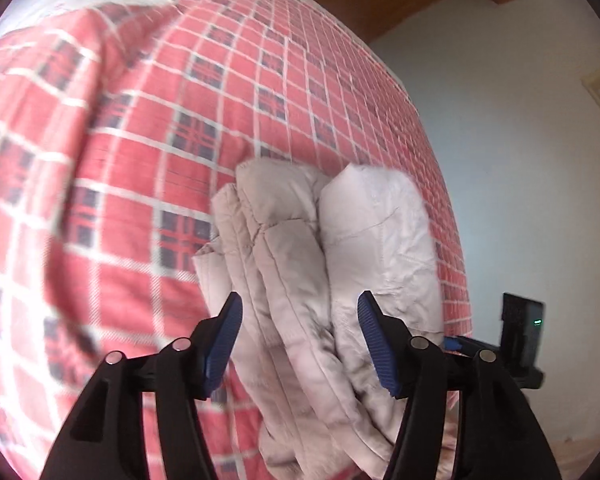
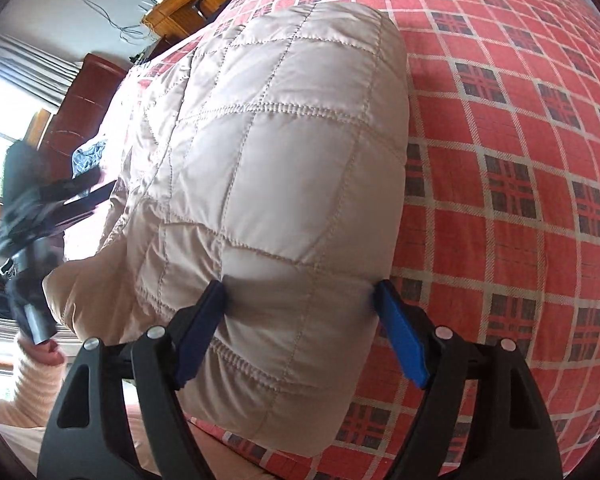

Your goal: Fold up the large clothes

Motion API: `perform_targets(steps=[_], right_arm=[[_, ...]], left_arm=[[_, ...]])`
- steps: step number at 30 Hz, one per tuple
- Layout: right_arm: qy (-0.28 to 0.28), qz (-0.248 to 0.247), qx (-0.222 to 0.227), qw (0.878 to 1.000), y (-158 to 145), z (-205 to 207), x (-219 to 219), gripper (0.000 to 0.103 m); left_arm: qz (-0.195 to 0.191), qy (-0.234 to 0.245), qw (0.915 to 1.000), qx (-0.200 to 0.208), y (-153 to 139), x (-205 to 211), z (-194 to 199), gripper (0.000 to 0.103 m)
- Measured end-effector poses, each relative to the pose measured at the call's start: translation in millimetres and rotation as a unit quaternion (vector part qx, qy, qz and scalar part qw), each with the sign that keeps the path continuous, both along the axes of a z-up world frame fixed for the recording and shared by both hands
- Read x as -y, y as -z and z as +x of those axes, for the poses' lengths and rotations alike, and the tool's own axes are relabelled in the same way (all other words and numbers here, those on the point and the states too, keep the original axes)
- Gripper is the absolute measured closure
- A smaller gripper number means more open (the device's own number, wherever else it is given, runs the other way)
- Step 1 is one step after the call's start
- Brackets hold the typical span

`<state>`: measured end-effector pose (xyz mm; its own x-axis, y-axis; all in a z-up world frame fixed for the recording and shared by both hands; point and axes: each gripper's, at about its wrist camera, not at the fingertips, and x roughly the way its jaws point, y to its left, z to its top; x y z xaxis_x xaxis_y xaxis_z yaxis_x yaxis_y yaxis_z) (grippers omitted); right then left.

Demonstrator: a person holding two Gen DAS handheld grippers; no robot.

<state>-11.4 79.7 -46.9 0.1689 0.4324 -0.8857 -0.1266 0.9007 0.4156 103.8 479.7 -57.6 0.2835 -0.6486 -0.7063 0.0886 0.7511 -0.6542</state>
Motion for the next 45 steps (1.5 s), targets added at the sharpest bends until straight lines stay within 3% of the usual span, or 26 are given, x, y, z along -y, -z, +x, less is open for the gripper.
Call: perform_targets(steps=[5, 11, 13, 14, 15, 17, 21, 23, 26, 30, 34, 37, 42, 45], right_arm=[[0.001, -0.006, 0.0, 1.0, 1.6, 2.5, 0.9, 0.026], [-0.006, -0.018, 0.011, 1.0, -7.2, 3.1, -2.8, 0.027], [-0.007, -0.018, 0.014, 1.0, -6.6, 4.5, -1.8, 0.027], [-0.007, -0.018, 0.016, 1.0, -8.1, 4.3, -1.8, 0.027], [-0.007, -0.02, 0.018, 1.0, -10.6, 4.0, -3.0, 0.028], [-0.005, -0.025, 0.024, 0.999, -14.4, 3.2, -1.8, 0.028], [-0.002, -0.003, 0.027, 1.0, -21.1, -0.1, 6.0, 0.028], [-0.011, -0.004, 0.031, 0.999, -23.7, -3.6, 3.6, 0.028], [-0.028, -0.009, 0.025, 0.999, -19.4, -5.6, -6.1, 0.028], [-0.041, -0.021, 0.01, 0.999, -6.0, -5.7, -20.4, 0.027], [-0.046, -0.04, 0.012, 0.998, 7.3, -4.2, -26.3, 0.023], [-0.039, -0.034, 0.008, 0.999, 9.3, -2.8, -23.4, 0.023], [-0.034, -0.028, 0.007, 0.999, 5.2, -5.4, -19.3, 0.023], [-0.032, -0.029, 0.009, 0.999, 3.2, -7.6, -22.3, 0.023]], left_arm=[[-0.023, 0.041, 0.9988, -0.016, -42.3, 26.5, -41.9, 0.034], [-0.057, 0.077, 0.9926, -0.075, -28.8, 58.1, -65.7, 0.034], [-0.033, 0.076, 0.9933, -0.081, -20.4, 65.0, -64.4, 0.038], [-0.033, 0.075, 0.9932, -0.082, -18.9, 66.0, -68.0, 0.052], [-0.037, 0.076, 0.9932, -0.081, -17.9, 65.5, -72.8, 0.072], [-0.045, 0.077, 0.9934, -0.073, -17.8, 65.4, -75.4, 0.081], [-0.092, 0.093, 0.9913, 0.01, -48.0, 55.7, -97.9, 0.085], [-0.064, 0.101, 0.9922, 0.037, -47.9, 50.9, -112.5, 0.085], [-0.035, 0.09, 0.9953, 0.014, -13.9, 40.5, -121.1, 0.087], [-0.031, 0.074, 0.9966, -0.016, 34.7, 23.3, -121.4, 0.084], [-0.021, 0.088, 0.9957, -0.019, 53.8, 27.1, -124.3, 0.081], [-0.031, 0.095, 0.9945, -0.032, 45.1, 20.9, -118.1, 0.077], [-0.011, 0.095, 0.9954, -0.002, 3.7, 15.1, -91.7, 0.049], [-0.024, 0.072, 0.997, 0.014, -11.1, 8.1, -61.0, 0.046]])
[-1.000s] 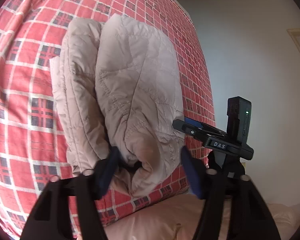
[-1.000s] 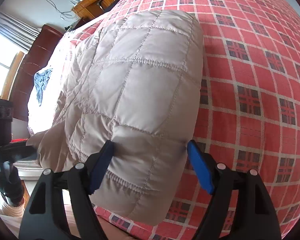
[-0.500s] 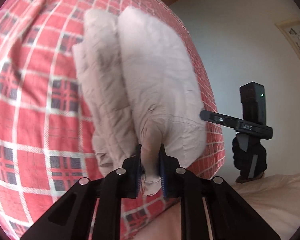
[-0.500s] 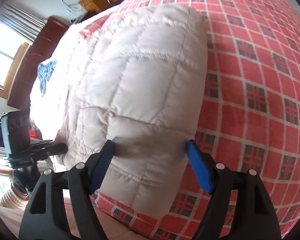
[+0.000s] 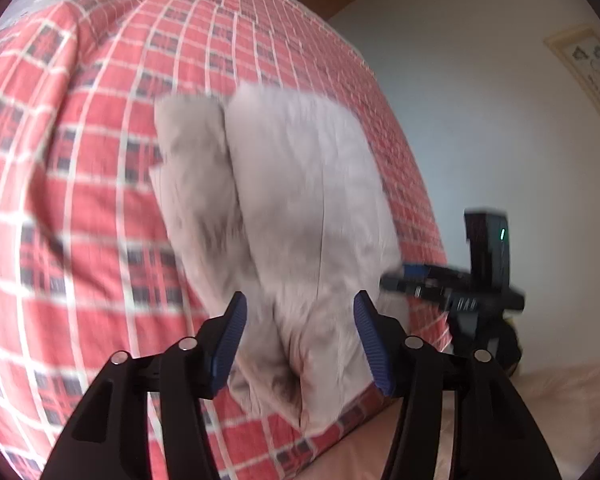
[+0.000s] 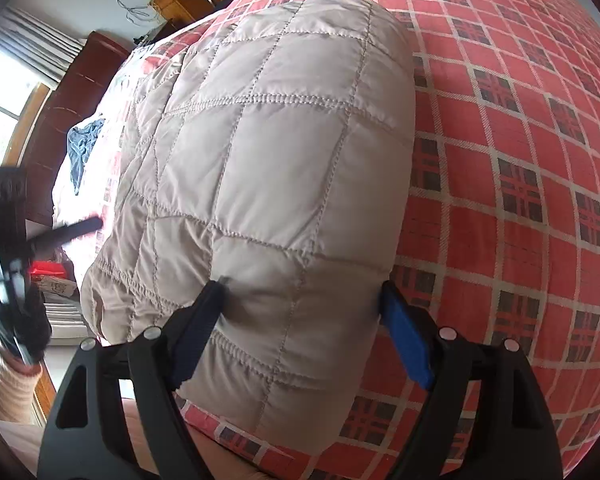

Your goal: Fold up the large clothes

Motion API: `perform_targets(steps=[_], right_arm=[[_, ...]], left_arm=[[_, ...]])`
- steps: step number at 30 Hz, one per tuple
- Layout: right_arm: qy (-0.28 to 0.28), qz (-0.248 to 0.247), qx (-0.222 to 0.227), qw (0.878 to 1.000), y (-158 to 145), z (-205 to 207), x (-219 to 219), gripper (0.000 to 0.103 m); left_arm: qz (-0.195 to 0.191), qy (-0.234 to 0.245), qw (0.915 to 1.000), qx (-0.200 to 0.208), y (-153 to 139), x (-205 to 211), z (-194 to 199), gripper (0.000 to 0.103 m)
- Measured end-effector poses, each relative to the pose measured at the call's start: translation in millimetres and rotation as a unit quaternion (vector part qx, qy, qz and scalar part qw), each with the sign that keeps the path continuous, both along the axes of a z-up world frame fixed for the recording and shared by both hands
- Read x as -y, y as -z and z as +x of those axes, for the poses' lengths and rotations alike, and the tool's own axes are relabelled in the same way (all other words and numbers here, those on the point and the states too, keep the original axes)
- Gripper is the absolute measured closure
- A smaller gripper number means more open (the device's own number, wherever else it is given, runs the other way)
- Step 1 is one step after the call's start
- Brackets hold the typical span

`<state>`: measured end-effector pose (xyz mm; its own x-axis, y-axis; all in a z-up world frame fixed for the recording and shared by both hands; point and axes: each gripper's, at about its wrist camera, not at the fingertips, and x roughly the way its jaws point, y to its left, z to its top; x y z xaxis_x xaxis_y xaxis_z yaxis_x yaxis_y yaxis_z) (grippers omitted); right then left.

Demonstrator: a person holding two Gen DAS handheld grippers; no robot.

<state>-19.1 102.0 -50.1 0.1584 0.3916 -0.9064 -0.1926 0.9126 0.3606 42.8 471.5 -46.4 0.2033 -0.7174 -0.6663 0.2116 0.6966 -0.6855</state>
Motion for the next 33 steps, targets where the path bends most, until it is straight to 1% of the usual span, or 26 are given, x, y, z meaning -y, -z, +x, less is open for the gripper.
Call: perform_targets(steps=[2, 5, 6, 8, 10, 12, 13, 14, 16, 17, 18, 20, 21, 24, 26, 28, 30, 33], right_arm=[[0.0, 0.0, 0.0, 1.0, -0.7, 0.6, -0.4, 0.023], [-0.001, -0.004, 0.002, 1.0, -1.6, 0.3, -3.0, 0.023], [-0.002, -0.005, 0.003, 1.0, -1.7, 0.0, -2.2, 0.024], [-0.003, -0.006, 0.004, 1.0, -1.6, 1.0, -3.7, 0.024], [-0.003, -0.005, 0.004, 1.0, -0.5, 2.2, -2.6, 0.024], [-0.002, -0.005, 0.003, 1.0, 0.3, 3.0, -2.6, 0.023], [-0.001, -0.006, 0.003, 1.0, 0.2, 2.7, -3.3, 0.024], [-0.001, -0.007, 0.003, 1.0, 0.2, 3.0, -1.5, 0.024], [0.001, -0.012, 0.003, 1.0, -0.4, 3.3, -3.4, 0.024], [0.001, -0.013, 0.004, 1.0, -1.1, 3.6, -3.6, 0.024], [0.001, -0.015, 0.006, 1.0, -2.2, 3.8, -3.9, 0.024], [-0.001, -0.02, 0.008, 1.0, -4.9, 4.3, -6.1, 0.024], [-0.003, -0.025, 0.011, 1.0, -6.6, 4.3, -7.7, 0.024], [-0.011, -0.039, 0.023, 0.999, -12.5, 2.8, -13.4, 0.024], [-0.017, -0.042, 0.03, 0.999, -17.5, 1.7, -16.7, 0.024], [-0.022, -0.04, 0.034, 0.998, -21.9, 0.6, -19.2, 0.025], [-0.025, -0.043, 0.037, 0.998, -22.9, 0.4, -21.3, 0.025], [-0.029, -0.044, 0.033, 0.998, -20.9, 2.0, -23.5, 0.025]], left_arm=[[0.008, -0.012, 0.9999, -0.001, -0.7, -0.2, 21.1, 0.045], [0.011, -0.015, 0.9998, -0.003, 6.2, 7.6, 51.5, 0.045], [0.012, -0.014, 0.9998, -0.005, 8.6, 12.9, 59.3, 0.041], [0.016, -0.016, 0.9996, -0.016, 16.0, 23.3, 76.8, 0.039], [0.01, -0.018, 0.9993, -0.033, 25.3, 25.3, 92.6, 0.039], [0.007, -0.023, 0.999, -0.038, 28.8, 30.8, 99.6, 0.04], [0.004, -0.021, 0.9992, -0.035, 28.0, 34.9, 101.8, 0.041], [0.01, -0.019, 0.9993, -0.03, 26.3, 38.8, 102.7, 0.041], [0.029, -0.014, 0.9993, -0.017, 23.3, 47.5, 100.8, 0.051], [0.037, -0.012, 0.9992, -0.01, 20.9, 50.9, 98.5, 0.059], [0.04, -0.012, 0.9991, -0.003, 18.1, 52.3, 96.7, 0.07], [0.024, -0.009, 0.9997, 0.008, 9.8, 53.1, 92.8, 0.083], [0.015, -0.01, 0.9998, 0.012, 5.3, 52.4, 90.9, 0.087], [-0.01, -0.007, 0.9993, 0.036, -17.4, 51.6, 82.9, 0.09], [-0.028, -0.002, 0.9982, 0.052, -33.5, 49.3, 75.8, 0.091], [-0.026, 0.003, 0.9976, 0.064, -43.3, 47.0, 69.6, 0.091], [-0.011, 0.006, 0.9977, 0.066, -43.5, 41.6, 64.4, 0.091], [0.0, -0.004, 0.9991, 0.042, -25.3, 25.8, 62.6, 0.091]])
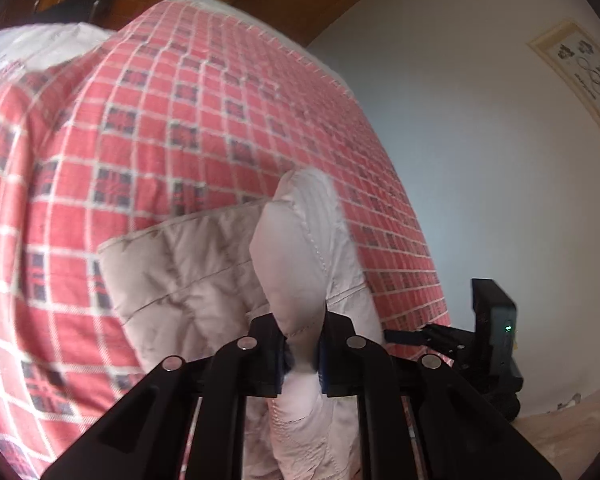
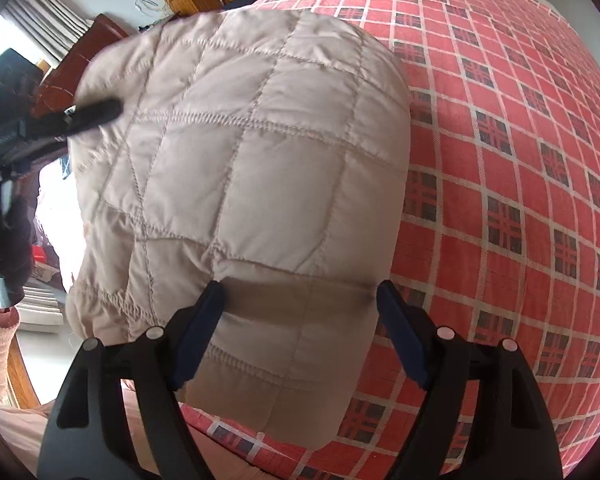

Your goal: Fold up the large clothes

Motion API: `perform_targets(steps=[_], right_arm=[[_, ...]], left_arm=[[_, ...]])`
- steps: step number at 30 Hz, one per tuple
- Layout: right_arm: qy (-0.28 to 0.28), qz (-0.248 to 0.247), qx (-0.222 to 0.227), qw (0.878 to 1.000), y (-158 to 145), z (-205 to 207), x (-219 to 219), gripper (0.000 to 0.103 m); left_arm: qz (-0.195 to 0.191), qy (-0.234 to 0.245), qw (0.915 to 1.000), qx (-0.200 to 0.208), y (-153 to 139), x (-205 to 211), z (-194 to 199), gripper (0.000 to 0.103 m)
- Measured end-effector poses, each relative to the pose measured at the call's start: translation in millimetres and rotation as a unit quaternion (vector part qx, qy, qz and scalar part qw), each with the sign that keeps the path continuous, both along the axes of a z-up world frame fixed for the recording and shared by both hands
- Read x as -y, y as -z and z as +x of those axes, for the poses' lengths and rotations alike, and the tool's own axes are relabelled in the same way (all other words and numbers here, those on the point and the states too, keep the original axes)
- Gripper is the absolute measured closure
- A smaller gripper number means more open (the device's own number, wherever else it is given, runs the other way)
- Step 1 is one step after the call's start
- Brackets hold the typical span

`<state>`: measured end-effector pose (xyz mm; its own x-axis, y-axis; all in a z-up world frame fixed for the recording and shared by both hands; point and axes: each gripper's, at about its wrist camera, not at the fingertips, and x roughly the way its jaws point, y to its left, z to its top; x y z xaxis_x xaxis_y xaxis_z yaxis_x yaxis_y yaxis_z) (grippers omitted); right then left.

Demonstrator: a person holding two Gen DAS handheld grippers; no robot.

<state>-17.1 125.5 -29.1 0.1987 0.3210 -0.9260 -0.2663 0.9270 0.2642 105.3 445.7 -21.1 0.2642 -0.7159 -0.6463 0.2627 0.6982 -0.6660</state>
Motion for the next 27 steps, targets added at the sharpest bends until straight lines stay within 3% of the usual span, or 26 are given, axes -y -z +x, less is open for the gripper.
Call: perform_targets(steps=[4, 16, 19, 22, 24, 27], right_arm=[[-0.005, -0.002, -0.005, 1.0, 4.5, 0.0, -3.3, 0.025], [-0.002, -0.012, -0.008, 1.0, 14.0, 0.2, -8.8, 0.022], [0.002, -0.005, -0.01, 1.0, 16.1, 0.8, -4.8, 0.022], [0.008, 0.002, -0.013, 1.0, 18.2, 0.3, -0.2, 0.022], [0.009, 0.004, -0.014, 1.0, 19.3, 1.1, 1.9, 0.022], [0.005, 0.002, -0.014, 1.0, 19.8, 3.0, 0.2, 0.021]], left_arm=[[0.008, -0.018, 0.999, -0.04, 36.7, -15.8, 5.3, 0.091], [0.028, 0.01, 0.9975, -0.064, 84.5, -3.6, 29.3, 0.083], [0.03, -0.009, 0.9974, -0.066, 71.9, -9.8, 23.5, 0.075], [0.036, -0.041, 0.996, -0.07, 56.4, -24.1, 14.0, 0.059], [0.039, -0.066, 0.9943, -0.074, 49.3, -39.3, 3.6, 0.043], [0.019, -0.095, 0.9899, -0.104, 54.5, -59.4, -7.9, 0.04]])
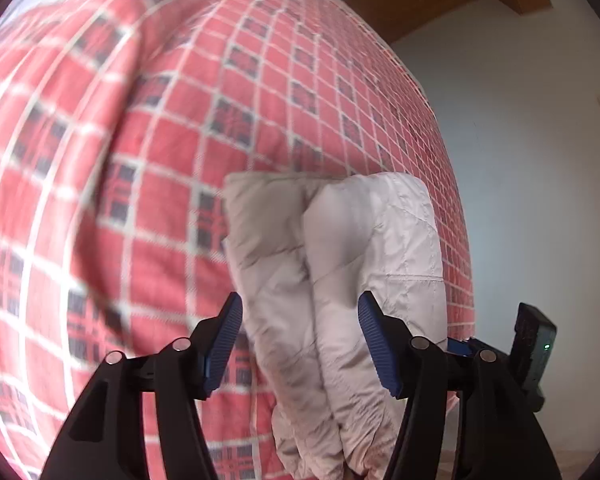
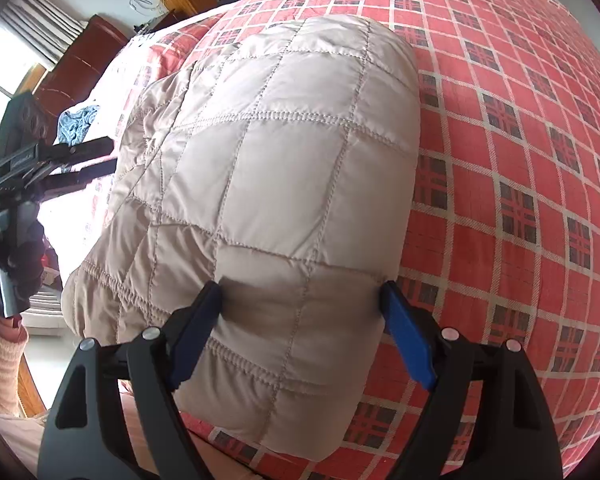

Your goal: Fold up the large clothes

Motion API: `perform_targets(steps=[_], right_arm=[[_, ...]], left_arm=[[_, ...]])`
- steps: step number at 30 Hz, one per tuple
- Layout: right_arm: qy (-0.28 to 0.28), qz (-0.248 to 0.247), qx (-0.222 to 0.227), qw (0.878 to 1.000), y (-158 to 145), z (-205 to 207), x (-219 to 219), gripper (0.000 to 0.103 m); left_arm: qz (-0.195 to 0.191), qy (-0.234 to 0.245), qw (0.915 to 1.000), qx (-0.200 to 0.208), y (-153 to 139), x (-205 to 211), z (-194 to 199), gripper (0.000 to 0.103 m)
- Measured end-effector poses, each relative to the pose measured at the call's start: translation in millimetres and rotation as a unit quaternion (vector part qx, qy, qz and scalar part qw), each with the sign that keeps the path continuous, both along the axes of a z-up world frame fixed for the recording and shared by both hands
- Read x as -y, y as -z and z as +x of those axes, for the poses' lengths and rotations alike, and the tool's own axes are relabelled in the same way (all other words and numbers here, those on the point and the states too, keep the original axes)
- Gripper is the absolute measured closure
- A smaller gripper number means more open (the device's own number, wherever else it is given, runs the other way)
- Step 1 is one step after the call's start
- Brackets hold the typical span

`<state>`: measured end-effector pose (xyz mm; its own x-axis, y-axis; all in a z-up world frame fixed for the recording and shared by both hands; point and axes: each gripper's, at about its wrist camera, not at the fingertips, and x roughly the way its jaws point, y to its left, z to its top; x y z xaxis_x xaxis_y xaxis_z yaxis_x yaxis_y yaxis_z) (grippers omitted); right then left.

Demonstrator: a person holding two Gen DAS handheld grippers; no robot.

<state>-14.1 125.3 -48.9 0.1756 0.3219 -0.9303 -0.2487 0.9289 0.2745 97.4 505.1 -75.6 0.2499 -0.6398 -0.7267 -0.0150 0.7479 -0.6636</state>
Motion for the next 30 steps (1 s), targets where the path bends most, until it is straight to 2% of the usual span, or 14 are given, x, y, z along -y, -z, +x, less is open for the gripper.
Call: perform_targets(steps=[3, 5, 8, 10, 11, 12, 15, 17, 19, 22, 27, 30], right_arm=[[-0.002, -0.001, -0.003, 1.0, 0.8, 2.2, 0.4, 0.021], [-0.004, -0.002, -0.004, 1.0, 0.7, 2.8, 0.4, 0.021], [-0.006, -0.004, -0.004, 1.0, 0.0, 2.0, -0.3, 0.021], [-0.006, -0.005, -0.004, 1.0, -0.8, 3.3, -1.4, 0.021], [-0.005, -0.006, -0.004, 1.0, -0.9, 3.3, -1.6, 0.021], [-0.004, -0.008, -0.003, 1.0, -1.4, 2.6, -1.5, 0.021], [0.003, -0.005, -0.004, 1.0, -0.8, 1.2, 0.6, 0.021], [0.006, -0.003, -0.003, 1.0, -0.3, 0.4, 2.0, 0.021], [0.004, -0.001, 0.001, 1.0, -0.2, -0.9, 0.7, 0.021], [0.0, -0.007, 0.003, 1.0, 0.6, -2.6, -1.5, 0.02], [0.012, 0.015, -0.009, 1.0, 3.5, -3.9, 12.6, 0.02], [0.019, 0.031, -0.017, 0.999, 5.3, -2.3, 20.4, 0.02]], left_arm=[[-0.048, -0.015, 0.9984, -0.023, 11.9, -8.2, -3.2, 0.037], [-0.055, -0.013, 0.9981, -0.025, 17.7, -4.8, -1.9, 0.033], [-0.064, -0.012, 0.9976, -0.026, 24.2, 4.0, 5.1, 0.035], [-0.043, -0.007, 0.999, -0.004, 21.6, 15.5, 12.6, 0.048], [-0.028, 0.001, 0.9996, 0.009, 18.0, 22.8, 16.5, 0.061], [-0.019, 0.01, 0.9996, 0.019, 13.9, 30.0, 20.9, 0.068], [-0.003, 0.029, 0.9979, 0.058, -1.6, 47.4, 29.6, 0.078], [0.013, 0.045, 0.9962, 0.073, -3.0, 52.9, 35.0, 0.078], [0.028, 0.059, 0.996, 0.061, 14.0, 54.4, 40.9, 0.077], [-0.01, 0.048, 0.9983, 0.031, 30.1, 44.4, 42.0, 0.075], [-0.03, 0.035, 0.9986, 0.025, 14.9, 33.4, 23.9, 0.073], [-0.013, 0.037, 0.9987, 0.033, 10.8, 31.1, 11.7, 0.071]])
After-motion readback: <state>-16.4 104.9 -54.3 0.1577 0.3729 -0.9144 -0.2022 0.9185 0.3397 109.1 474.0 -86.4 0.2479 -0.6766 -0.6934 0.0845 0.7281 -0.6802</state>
